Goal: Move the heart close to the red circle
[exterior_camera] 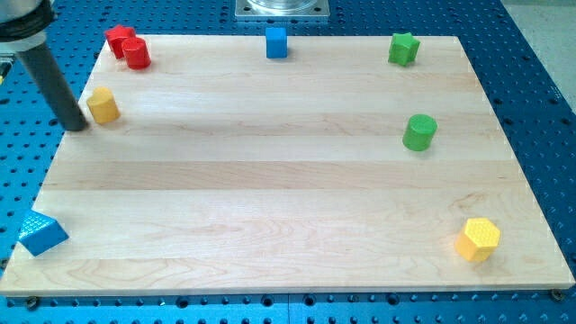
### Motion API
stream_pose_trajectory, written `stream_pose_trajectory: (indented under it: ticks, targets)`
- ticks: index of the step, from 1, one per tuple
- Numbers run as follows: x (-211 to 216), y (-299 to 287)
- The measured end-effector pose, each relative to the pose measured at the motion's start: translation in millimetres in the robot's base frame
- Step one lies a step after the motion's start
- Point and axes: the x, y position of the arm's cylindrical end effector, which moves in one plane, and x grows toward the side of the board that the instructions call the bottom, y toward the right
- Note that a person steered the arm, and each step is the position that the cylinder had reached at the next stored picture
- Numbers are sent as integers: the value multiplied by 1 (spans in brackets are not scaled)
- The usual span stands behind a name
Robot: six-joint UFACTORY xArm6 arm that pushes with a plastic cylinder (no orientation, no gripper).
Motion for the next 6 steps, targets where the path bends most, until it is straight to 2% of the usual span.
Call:
stream_pose_trajectory:
  ticks: [2, 4, 5, 6]
  targets:
    - [-46, 70]
    - [-19, 91]
    - [-38, 108]
    - [-71, 101]
